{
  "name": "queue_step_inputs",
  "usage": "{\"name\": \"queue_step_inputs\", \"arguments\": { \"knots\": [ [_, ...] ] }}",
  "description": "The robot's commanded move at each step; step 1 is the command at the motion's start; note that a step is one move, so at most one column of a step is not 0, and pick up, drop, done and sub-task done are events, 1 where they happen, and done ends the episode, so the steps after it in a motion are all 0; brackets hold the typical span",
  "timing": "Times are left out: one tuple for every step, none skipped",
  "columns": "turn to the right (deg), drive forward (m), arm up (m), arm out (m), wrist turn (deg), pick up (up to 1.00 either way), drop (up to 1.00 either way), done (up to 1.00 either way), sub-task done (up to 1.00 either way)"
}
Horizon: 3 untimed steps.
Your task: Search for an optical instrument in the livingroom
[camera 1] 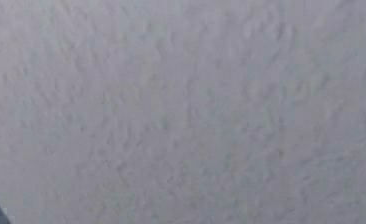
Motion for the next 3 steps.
{"name": "queue_step_inputs", "arguments": {
  "knots": [
    [-45.0, 0.00, 0.00, 0.00, 0.0, 0.00, 0.00, 0.00, 0.00],
    [-45.0, 0.00, 0.00, 0.00, 0.0, 0.00, 0.00, 0.00, 0.00],
    [-18.0, 0.00, 0.00, 0.00, 0.0, 0.00, 0.00, 0.00, 0.00]
  ]
}}
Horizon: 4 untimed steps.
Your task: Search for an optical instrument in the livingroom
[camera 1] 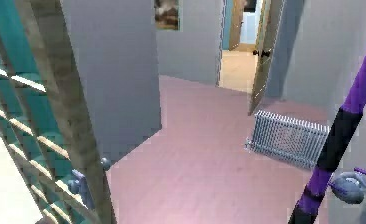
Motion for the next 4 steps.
{"name": "queue_step_inputs", "arguments": {
  "knots": [
    [0.0, 0.70, 0.00, 0.00, 0.0, 0.00, 0.00, 0.00, 0.00],
    [9.0, 0.00, 0.00, 0.00, 0.0, 0.00, 0.00, 0.00, 0.00],
    [0.0, 1.00, 0.00, 0.00, 0.0, 0.00, 0.00, 0.00, 0.00],
    [6.0, 0.00, 0.00, 0.00, 0.0, 0.00, 0.00, 0.00, 0.00]
  ]
}}
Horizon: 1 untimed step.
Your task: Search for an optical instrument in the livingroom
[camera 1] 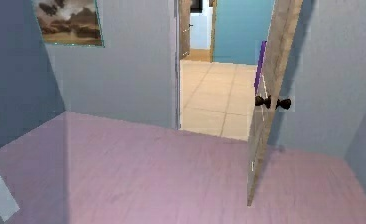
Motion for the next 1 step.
{"name": "queue_step_inputs", "arguments": {
  "knots": [
    [0.0, 0.30, 0.00, 0.00, 0.0, 0.00, 0.00, 0.00, 0.00]
  ]
}}
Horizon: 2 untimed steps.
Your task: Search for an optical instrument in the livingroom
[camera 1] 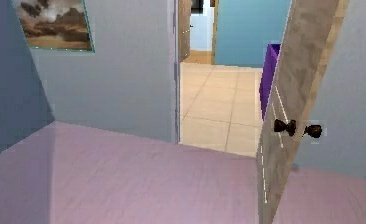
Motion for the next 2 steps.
{"name": "queue_step_inputs", "arguments": {
  "knots": [
    [6.0, 0.00, 0.00, 0.00, 0.0, 0.00, 0.00, 0.00, 0.00],
    [3.0, 0.00, 0.00, 0.00, 0.0, 0.00, 0.00, 0.00, 0.00]
  ]
}}
